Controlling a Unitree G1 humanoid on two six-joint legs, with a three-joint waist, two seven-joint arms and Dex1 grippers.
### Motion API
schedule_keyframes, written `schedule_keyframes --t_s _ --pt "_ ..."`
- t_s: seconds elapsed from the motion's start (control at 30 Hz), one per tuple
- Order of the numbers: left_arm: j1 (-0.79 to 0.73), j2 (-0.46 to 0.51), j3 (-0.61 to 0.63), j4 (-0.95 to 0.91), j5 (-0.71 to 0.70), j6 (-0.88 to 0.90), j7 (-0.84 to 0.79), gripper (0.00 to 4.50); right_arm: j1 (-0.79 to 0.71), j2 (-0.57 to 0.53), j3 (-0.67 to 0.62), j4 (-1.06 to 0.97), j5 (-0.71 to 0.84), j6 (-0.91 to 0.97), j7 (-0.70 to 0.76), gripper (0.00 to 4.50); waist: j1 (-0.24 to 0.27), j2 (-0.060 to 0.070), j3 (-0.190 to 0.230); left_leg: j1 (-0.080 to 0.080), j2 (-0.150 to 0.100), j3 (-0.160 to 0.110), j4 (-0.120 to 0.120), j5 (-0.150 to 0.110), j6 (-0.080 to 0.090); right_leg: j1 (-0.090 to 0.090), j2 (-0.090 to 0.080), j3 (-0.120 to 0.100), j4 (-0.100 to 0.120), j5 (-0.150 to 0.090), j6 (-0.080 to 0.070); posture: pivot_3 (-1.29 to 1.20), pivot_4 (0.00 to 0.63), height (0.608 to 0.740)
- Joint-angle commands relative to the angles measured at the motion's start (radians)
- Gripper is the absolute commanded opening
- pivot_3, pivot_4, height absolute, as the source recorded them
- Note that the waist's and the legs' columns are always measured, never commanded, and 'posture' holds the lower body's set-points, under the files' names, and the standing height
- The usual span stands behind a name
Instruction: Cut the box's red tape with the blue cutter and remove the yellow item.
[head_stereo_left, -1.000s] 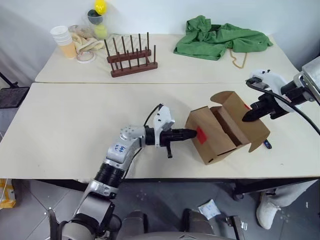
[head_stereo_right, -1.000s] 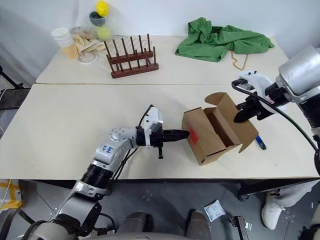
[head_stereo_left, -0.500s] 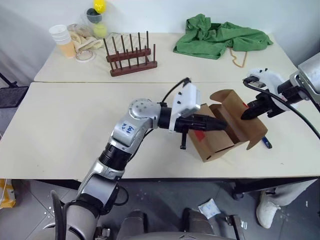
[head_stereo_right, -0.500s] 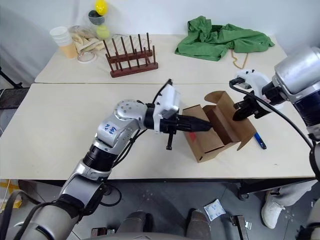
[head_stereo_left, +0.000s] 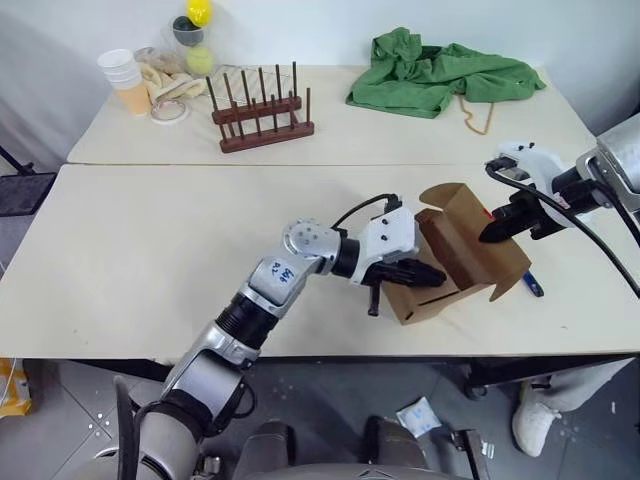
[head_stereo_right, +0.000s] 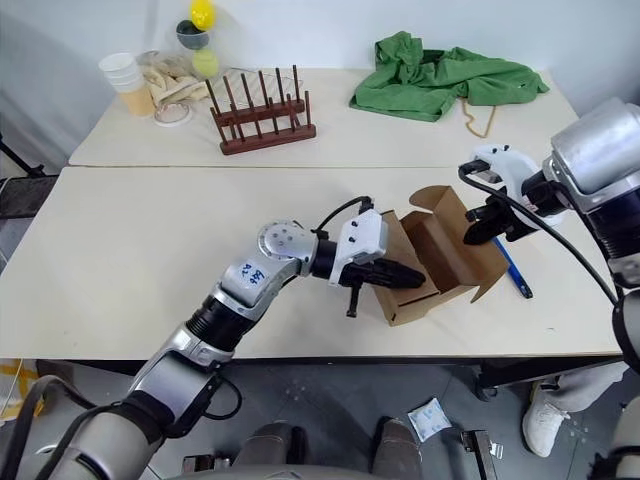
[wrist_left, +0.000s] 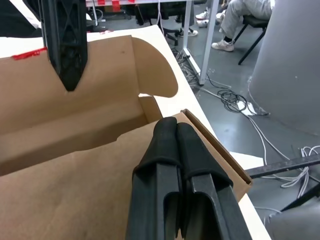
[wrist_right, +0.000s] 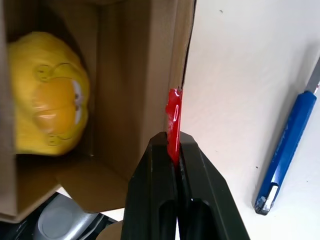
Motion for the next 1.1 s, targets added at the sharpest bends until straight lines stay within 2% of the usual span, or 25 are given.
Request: schedule_keyframes --t_s 0.03,0.3,0.57,1.1 --pt "0.049 0.066 -0.021 -0.033 0.032 0.064 -0.009 0.00 0.001 -0.031 -0.034 -0.005 0.000 -0.008 0.001 0.03 0.000 0.000 0.000 0.000 0.000 0.000 0.000 0.000 0.000 0.000 0.000 0.000 0.001 0.000 0.000 0.00 0.150 0.740" --pt "0.128 0.174 0.014 -0.122 0.009 0.151 0.001 0.00 -0.010 -0.095 -0.005 -0.038 0.014 0.002 0.048 0.03 0.002 0.001 0.000 0.001 0.000 0.000 0.002 0.000 0.000 0.000 0.000 0.001 0.003 0.000 0.000 0.00 0.150 0.740" --pt "0.180 0.189 0.046 -0.186 -0.007 0.195 0.052 0.00 0.018 -0.134 0.009 -0.108 0.039 0.027 0.067 0.03 0.005 0.000 -0.001 0.001 0.000 0.000 0.004 0.000 0.000 0.001 0.000 0.002 0.004 0.000 0.000 0.00 0.150 0.740" --pt "0.257 0.227 0.085 -0.306 -0.033 0.310 0.132 0.00 0.175 -0.047 -0.110 -0.179 0.076 0.059 -0.056 0.03 0.005 0.000 -0.001 0.002 0.000 0.000 0.005 0.000 0.000 0.001 0.000 0.002 0.005 0.000 0.000 0.00 0.150 0.740"
